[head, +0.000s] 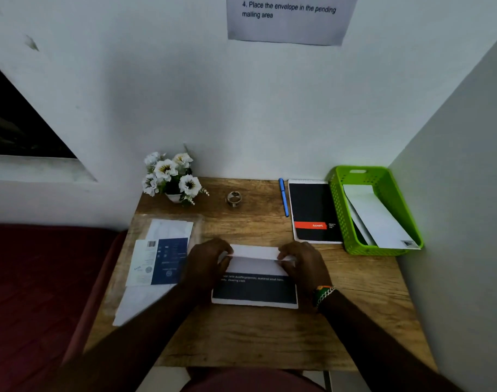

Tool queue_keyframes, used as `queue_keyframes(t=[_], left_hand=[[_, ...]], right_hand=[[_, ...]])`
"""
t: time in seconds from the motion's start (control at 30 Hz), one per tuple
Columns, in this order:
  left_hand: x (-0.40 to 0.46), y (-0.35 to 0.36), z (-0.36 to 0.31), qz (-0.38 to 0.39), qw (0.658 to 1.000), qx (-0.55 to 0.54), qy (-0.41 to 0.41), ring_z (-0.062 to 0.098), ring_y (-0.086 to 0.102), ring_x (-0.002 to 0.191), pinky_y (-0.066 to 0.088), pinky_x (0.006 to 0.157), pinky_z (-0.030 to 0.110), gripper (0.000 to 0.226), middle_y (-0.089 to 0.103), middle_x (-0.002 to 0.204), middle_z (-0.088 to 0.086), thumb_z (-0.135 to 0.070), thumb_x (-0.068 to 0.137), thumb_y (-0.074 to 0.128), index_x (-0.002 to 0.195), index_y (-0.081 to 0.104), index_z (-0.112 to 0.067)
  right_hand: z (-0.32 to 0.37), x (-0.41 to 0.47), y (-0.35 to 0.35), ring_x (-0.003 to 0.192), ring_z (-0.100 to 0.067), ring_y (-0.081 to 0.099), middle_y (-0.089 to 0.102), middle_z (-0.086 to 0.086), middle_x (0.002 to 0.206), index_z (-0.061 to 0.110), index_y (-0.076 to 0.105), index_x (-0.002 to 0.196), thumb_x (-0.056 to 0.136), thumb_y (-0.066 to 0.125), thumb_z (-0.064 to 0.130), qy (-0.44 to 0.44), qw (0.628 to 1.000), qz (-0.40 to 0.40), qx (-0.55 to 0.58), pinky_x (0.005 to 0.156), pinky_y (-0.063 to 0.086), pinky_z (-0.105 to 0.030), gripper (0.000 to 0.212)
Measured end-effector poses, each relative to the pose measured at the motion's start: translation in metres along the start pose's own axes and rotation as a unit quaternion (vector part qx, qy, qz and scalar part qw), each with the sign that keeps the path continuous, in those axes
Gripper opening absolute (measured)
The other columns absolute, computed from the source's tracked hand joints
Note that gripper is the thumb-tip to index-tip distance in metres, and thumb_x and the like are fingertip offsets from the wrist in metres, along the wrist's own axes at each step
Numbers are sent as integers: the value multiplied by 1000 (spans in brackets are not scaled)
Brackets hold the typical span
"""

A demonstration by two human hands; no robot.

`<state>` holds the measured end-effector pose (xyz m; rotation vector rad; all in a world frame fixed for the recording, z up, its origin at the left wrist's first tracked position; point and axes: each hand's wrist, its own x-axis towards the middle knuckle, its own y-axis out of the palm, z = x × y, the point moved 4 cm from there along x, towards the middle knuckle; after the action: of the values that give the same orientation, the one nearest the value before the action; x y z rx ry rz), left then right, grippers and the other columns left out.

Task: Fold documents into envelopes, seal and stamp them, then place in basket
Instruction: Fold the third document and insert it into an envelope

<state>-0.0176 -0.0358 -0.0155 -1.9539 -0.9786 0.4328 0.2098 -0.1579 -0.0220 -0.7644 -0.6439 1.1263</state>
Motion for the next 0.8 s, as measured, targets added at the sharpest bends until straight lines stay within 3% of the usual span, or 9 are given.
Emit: queue_keyframes(t=[0.13,0.23,0.3,0.43,0.5,0.6,0.7,0.8], left_hand=[[-8,17,7,64,997,40,-19,11,60,111,47,96,27,33,66,121,-7,-39,85,74,115,67,-26],[-9,22,1,58,993,98,-9,14,59,116,45,99,30,39,66,127,-5,-47,84,72,118,68,-27],[-11,27,-11,52,992,112,-17,19,52,129,38,108,37,47,58,140,-1,-47,86,70,129,63,-26],[-15,54,-27,109,988,101,-30,20,13,153,10,123,40,70,15,166,3,-48,99,48,158,19,-25],[-14,66,-30,144,981,126,-33,20,-6,154,0,125,42,75,-7,167,3,-50,102,38,159,-1,-20],[-17,78,-28,193,969,145,-46,23,-23,150,-4,125,47,93,-27,161,5,-57,97,44,155,-17,-18],[-19,83,-22,196,968,148,-57,23,-25,149,-5,124,47,84,-30,161,6,-53,101,33,155,-21,-17],[-17,83,-20,186,971,141,-58,24,-22,151,-8,124,45,77,-29,161,5,-47,104,27,156,-19,-16]], right_hand=[[-13,-4,17,112,-18,59,70,6,118,29,70,88,78,76,20,16,999,38,-34,96,49,-41,15],[-15,-8,25,123,-17,52,64,9,130,32,68,98,81,75,31,30,994,72,-78,101,42,-39,18],[-11,-10,27,127,-16,49,60,10,134,34,66,103,83,73,35,40,992,69,-97,103,39,-40,21],[10,-14,42,141,-18,40,48,4,150,27,61,130,92,62,30,22,993,75,-90,115,33,-45,38],[19,-14,58,147,-19,30,36,-1,158,22,49,144,97,51,35,-11,991,106,-84,119,29,-47,49],[29,-12,83,153,-16,5,8,0,165,19,20,157,103,34,41,-36,978,177,-100,125,13,-41,60],[30,-14,86,151,-11,-7,-5,2,164,18,8,158,106,26,39,-24,978,181,-105,124,-2,-32,59],[16,-19,76,153,-14,0,-2,2,163,17,10,158,104,25,38,21,983,133,-123,125,7,-38,60]])
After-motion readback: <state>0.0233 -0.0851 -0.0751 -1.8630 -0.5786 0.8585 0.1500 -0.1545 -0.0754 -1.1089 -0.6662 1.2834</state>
